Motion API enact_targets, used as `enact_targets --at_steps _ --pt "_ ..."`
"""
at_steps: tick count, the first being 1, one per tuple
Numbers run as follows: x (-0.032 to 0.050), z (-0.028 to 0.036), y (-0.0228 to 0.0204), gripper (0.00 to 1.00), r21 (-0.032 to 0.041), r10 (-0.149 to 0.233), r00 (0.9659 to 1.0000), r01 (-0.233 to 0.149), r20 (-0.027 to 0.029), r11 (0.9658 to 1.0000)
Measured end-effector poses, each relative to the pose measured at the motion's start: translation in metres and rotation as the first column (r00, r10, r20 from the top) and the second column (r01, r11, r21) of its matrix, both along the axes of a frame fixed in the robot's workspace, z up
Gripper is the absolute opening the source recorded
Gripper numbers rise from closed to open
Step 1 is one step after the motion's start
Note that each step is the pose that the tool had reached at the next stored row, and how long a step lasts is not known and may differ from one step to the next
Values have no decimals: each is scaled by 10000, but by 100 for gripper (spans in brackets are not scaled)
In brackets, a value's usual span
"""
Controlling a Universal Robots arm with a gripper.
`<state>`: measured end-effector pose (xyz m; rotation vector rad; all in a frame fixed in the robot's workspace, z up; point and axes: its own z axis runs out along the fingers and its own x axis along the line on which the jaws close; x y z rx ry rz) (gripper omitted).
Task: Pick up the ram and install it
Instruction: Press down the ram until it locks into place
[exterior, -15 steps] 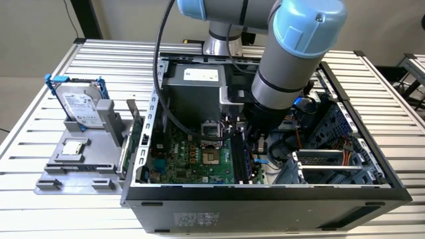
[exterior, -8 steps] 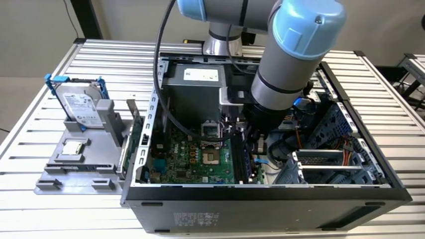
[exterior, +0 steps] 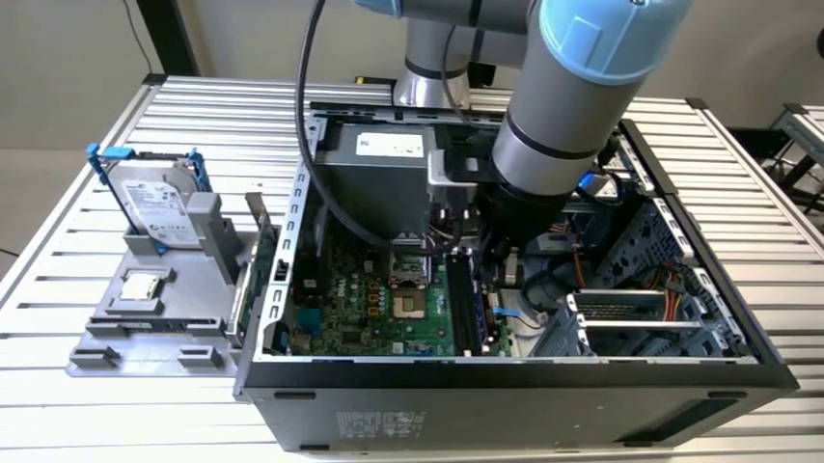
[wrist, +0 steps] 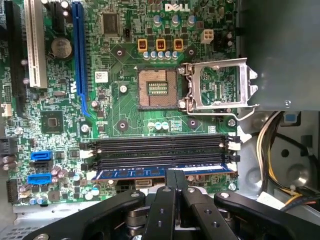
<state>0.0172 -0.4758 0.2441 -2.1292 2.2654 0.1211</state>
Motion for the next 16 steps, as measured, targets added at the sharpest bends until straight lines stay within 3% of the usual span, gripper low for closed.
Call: enact_targets --at_steps 10,16 --pt "0 257 0 0 -74 1 10000 -1 0 10000" --pt "0 452 -1 0 -102 1 10000 -1 -1 9999"
